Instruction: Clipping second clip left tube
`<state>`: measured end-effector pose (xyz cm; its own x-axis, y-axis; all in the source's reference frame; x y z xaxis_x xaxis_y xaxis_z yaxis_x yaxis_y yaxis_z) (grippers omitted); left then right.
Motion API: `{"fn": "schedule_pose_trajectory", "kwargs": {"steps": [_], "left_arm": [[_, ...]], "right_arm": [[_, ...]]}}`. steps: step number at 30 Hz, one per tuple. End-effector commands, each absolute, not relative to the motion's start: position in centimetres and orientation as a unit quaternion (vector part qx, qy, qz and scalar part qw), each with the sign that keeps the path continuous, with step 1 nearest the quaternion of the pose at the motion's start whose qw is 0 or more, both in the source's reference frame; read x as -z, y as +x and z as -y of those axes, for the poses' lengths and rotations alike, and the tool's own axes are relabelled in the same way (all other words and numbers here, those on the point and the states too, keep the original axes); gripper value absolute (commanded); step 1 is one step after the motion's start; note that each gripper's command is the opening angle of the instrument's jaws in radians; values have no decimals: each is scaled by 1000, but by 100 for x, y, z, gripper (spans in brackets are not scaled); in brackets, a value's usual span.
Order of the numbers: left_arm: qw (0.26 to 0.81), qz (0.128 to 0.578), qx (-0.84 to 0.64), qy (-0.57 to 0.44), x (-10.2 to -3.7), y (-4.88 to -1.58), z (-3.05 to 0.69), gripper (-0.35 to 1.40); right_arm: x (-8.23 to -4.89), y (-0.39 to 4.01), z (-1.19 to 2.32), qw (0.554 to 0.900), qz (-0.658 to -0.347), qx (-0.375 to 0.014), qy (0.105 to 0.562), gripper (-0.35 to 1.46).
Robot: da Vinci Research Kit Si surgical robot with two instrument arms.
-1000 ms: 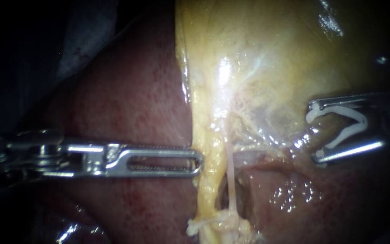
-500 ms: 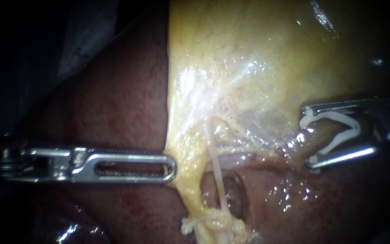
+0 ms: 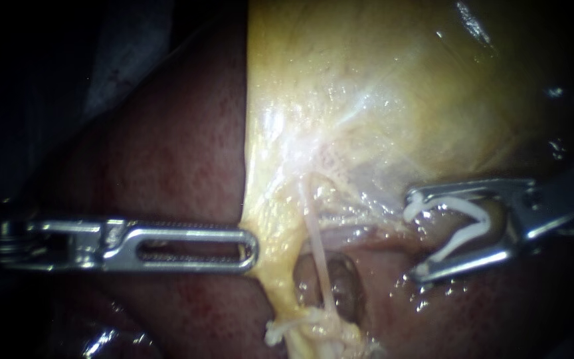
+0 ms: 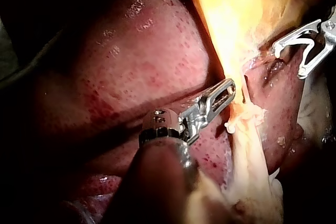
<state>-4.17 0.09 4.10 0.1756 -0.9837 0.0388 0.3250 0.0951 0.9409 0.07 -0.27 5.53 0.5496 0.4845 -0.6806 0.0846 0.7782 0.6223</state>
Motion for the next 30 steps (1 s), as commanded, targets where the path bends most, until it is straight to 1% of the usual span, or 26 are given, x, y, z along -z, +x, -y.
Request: {"fn": "schedule_pose_trajectory", "kwargs": {"steps": [1,4,9,13,17,22,30], "left_arm": [[634,382,516,431,-410,-417,-9,-8],[634,382,516,431,-410,-417,-9,-6],[634,382,516,432,-410,-417,-9,-6],[634,382,516,432,-410,-417,-9,-6],[634,382,516,432,-409,-417,-9,-6],[634,382,516,432,-408,-417,-9,-6],[634,382,516,431,-407,-417,-8,-6]], "right_arm": [[-559,13,33,823,-458,-120,315,57],[-577,32,52,819,-455,-120,327,56],[-603,53,73,817,-451,-118,339,56],[-621,64,84,816,-449,-115,345,56],[-635,70,88,817,-449,-114,344,57],[-645,73,88,817,-449,-113,343,57],[-650,88,92,816,-449,-110,347,57]]}}
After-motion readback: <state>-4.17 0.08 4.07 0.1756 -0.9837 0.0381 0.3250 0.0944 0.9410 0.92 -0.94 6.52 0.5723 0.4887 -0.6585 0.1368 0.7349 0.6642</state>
